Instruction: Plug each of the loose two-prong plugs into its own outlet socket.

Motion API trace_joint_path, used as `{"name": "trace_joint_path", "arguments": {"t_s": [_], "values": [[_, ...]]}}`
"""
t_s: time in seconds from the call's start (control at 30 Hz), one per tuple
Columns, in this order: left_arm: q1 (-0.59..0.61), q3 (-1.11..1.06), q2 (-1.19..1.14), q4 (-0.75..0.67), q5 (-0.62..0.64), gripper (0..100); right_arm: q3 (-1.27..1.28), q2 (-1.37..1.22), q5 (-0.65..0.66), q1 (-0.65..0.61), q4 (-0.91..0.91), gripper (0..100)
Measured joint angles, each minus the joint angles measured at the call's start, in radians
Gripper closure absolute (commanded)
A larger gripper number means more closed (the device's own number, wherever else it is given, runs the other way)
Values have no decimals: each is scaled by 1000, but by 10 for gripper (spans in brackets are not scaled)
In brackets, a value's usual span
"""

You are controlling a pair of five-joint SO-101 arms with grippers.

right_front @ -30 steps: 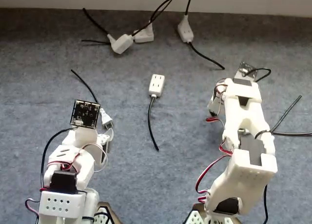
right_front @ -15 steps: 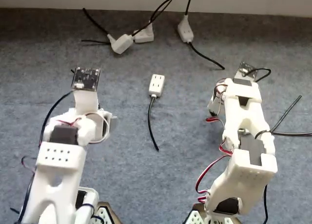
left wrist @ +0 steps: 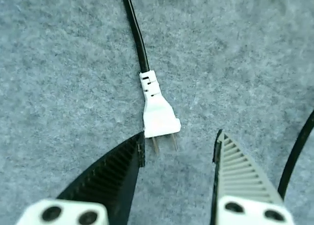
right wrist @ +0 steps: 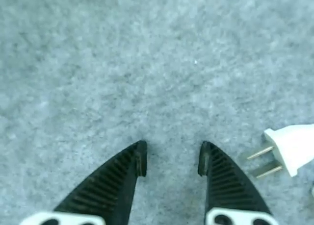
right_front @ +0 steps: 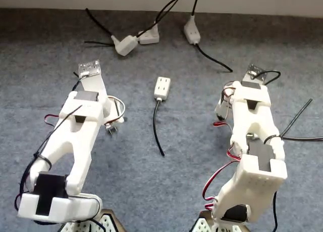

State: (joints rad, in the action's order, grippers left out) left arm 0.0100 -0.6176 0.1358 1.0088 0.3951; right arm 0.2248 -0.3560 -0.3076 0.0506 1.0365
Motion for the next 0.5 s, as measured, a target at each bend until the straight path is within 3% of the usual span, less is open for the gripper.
{"name": "trace_joint_path", "arguments": {"t_s": [0.5], "values": [[-2,0,-60,-132,25,762,-2,0,0,0,0,824]]}}
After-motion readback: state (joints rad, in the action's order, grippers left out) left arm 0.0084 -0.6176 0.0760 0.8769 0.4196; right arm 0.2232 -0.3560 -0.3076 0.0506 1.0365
